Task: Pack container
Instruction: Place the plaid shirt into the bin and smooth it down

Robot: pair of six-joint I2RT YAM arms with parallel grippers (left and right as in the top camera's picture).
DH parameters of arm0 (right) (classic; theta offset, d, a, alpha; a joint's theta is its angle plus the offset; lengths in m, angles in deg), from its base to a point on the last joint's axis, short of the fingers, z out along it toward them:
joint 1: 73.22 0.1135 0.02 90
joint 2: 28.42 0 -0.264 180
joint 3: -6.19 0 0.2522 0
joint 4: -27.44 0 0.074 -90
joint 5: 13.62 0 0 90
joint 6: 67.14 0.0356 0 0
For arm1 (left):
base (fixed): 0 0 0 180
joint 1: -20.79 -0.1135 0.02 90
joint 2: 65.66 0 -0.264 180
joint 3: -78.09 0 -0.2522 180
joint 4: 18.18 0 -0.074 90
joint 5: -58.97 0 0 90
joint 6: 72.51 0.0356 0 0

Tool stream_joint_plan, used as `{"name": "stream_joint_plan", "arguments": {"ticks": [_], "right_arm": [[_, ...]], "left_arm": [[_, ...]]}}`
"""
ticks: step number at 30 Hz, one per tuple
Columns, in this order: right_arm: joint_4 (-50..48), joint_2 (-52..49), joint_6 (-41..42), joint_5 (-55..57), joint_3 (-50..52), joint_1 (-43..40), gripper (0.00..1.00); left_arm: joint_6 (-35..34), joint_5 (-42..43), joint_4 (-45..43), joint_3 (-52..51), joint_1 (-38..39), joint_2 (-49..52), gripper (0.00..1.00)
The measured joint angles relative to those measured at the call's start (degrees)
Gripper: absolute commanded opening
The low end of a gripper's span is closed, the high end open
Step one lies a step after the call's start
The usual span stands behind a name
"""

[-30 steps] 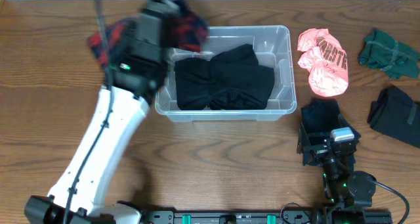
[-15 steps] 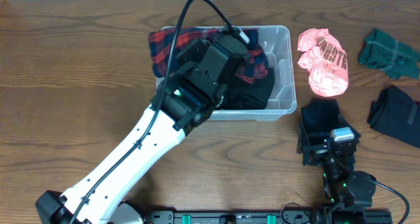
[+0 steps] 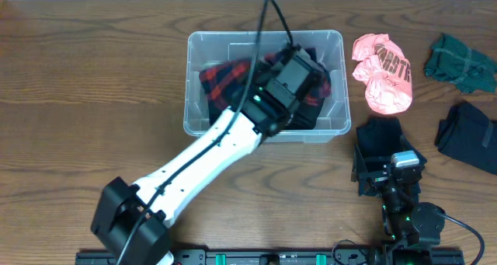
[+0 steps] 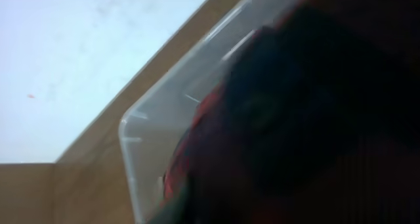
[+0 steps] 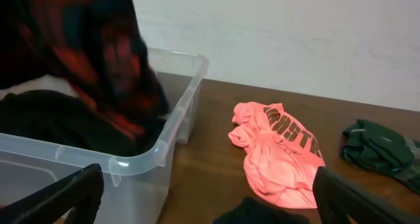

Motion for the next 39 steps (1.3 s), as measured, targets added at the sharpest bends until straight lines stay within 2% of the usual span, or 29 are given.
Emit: {"name": "stream_joint_plan", "arguments": {"ticks": [5,11,12,16,20,25,30,35,39], "right_arm": [[0.0,0.0,0.0,0.0,0.0,0.0,0.99],[0.0,0.0,0.0,0.0,0.0,0.0,0.99],[0.0,0.0,0.0,0.0,0.0,0.0,0.99],[0.0,0.0,0.0,0.0,0.0,0.0,0.99],[0.0,0.0,0.0,0.0,0.0,0.0,0.99],[0.0,0.0,0.0,0.0,0.0,0.0,0.99],[0.0,0.0,0.0,0.0,0.0,0.0,0.99],[0.0,0.0,0.0,0.0,0.0,0.0,0.99],[0.0,0.0,0.0,0.0,0.0,0.0,0.99]], "left_arm": [[-1.8,-0.4,2.1,0.0,4.5,-1.2,0.47],[-6.8,-0.4,7.7,0.0,9.4,-4.8,0.47],[-7.6,-0.4,7.7,0.0,9.5,-5.4,0.45],[-11.6,0.6,7.6,0.0,8.2,-7.0,0.19],[-15.2,9.5,7.8,0.0,5.1,-6.8,0.13],[-19.4,22.4,7.7,0.0,1.9,-4.9,0.11],[-21.6,31.9,7.9,0.0,1.2,1.2,0.11],[-22.3,36.3,7.2,0.2,1.1,8.5,0.11],[-22.5,38.0,6.4,0.9,0.4,10.6,0.11]]}}
